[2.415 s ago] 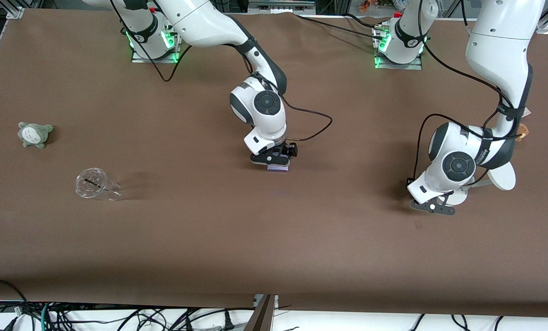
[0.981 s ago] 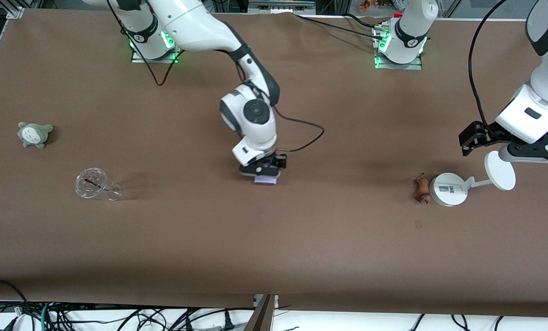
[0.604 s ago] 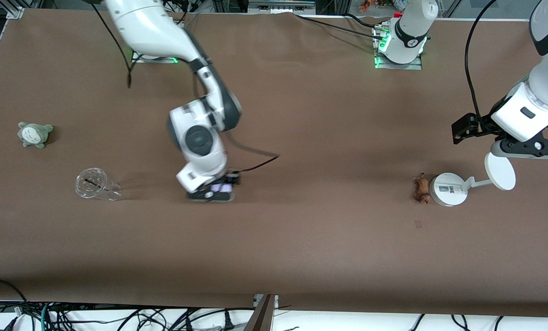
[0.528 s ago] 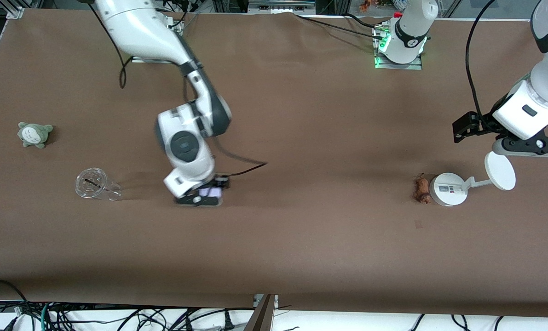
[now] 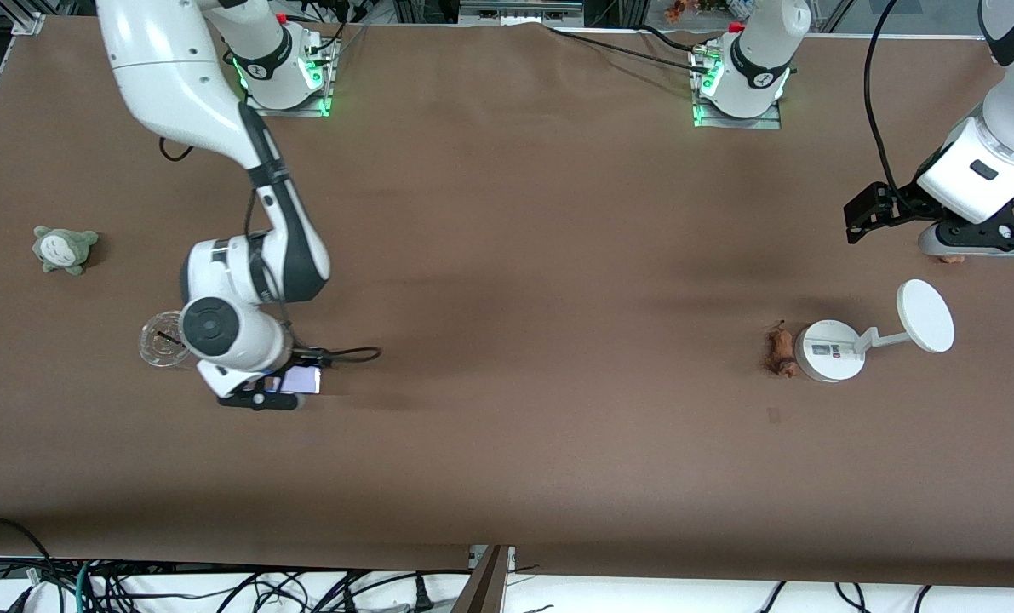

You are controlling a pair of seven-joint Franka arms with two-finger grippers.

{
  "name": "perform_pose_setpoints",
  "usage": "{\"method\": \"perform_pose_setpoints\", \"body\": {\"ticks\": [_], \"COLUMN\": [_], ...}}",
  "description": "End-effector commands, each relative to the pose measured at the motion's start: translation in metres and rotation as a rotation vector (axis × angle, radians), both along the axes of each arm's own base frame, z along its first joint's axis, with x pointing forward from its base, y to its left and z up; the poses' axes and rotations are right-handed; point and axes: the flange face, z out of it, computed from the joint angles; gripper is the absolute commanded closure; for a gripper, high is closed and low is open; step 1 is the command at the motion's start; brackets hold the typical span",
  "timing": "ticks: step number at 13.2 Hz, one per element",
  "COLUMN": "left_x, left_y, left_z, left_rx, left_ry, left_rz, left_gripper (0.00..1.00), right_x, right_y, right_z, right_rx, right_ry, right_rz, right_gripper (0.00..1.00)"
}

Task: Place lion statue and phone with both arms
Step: 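Lift the phone box with the right gripper and carry it toward the cup, then lower the phone box beside the glass cup and open the right gripper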

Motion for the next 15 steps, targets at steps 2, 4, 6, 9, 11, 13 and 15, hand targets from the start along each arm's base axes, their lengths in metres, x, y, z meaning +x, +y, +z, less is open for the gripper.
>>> {"method": "perform_pose_setpoints", "body": {"ticks": [2,4,6,9,11,13,15], "left_x": [-0.006,-0.006,-0.008,-0.008,-0.008,-0.008,-0.010], "left_y": [0.001,0.001,0.000,0.000,0.000,0.000,0.000], "left_z": [0.002,0.003,0.004,0.004,0.004,0.004,0.004], "left_rx": [-0.017,-0.017,-0.016,-0.016,-0.016,-0.016,-0.014], "left_ry": [-0.012,-0.011,-0.005,-0.001,0.000,0.000,0.013], "left_rz": [0.000,-0.002,0.000,0.005,0.002,0.002,-0.003], "left_gripper": [0.00,0.00,0.00,0.00,0.00,0.00,0.00], "right_x": [-0.007,-0.010,-0.010,-0.011,-0.012,-0.012,-0.012], "right_y": [-0.025,-0.026,-0.028,-0.029,-0.030,-0.031,-0.034], "right_z": [-0.010,-0.013,-0.019,-0.028,-0.030,-0.032,-0.034], "right_rx": [0.031,0.032,0.037,0.034,0.035,0.038,0.038], "right_ry": [0.033,0.039,0.042,0.052,0.055,0.062,0.066], "right_rz": [0.004,0.001,-0.007,-0.008,-0.007,0.019,0.030], "right_gripper": [0.54,0.54,0.54,0.50,0.45,0.37,0.25]}}
